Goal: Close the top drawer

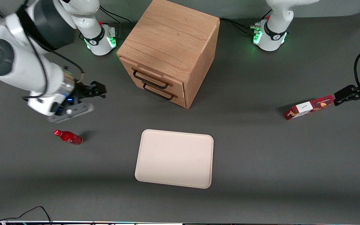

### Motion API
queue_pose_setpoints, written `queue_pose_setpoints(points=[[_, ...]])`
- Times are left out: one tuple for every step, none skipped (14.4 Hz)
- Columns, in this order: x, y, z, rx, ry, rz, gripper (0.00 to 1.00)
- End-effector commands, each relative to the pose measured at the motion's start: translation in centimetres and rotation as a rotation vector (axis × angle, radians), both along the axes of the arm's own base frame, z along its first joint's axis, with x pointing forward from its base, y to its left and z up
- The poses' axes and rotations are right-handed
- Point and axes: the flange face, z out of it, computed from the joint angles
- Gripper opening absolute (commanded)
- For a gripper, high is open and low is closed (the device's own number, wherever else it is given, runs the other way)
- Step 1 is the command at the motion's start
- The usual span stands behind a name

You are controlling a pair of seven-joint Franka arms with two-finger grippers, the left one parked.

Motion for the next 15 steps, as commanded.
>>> queue_pose_setpoints(points=[[-0.2,-3.8,2.5,-0.068,-0.073,-0.178,1.00],[-0.2,-6.1,3.1,-0.068,-0.099,-0.215,1.00],[-0.5,-7.8,3.4,-0.071,-0.120,-0.241,1.00],[-0.8,-9.1,3.4,-0.075,-0.133,-0.265,1.00],[-1.3,-10.5,3.3,-0.080,-0.142,-0.291,1.00],[-2.0,-11.4,3.4,-0.080,-0.152,-0.292,1.00],[-2.7,-12.3,3.6,-0.079,-0.152,-0.280,1.00],[-3.3,-12.9,3.9,-0.051,-0.147,-0.286,1.00],[-3.9,-12.9,4.5,-0.018,-0.147,-0.295,1.00],[-4.3,-13.2,4.5,-0.015,-0.139,-0.301,1.00],[-4.7,-14.0,4.7,-0.016,-0.138,-0.326,1.00],[-5.0,-14.3,4.7,-0.016,-0.138,-0.331,1.00],[-5.3,-14.9,4.9,-0.017,-0.132,-0.335,1.00],[-5.5,-15.7,4.9,-0.018,-0.123,-0.345,1.00],[-5.6,-16.0,5.1,-0.018,-0.123,-0.347,1.00]])
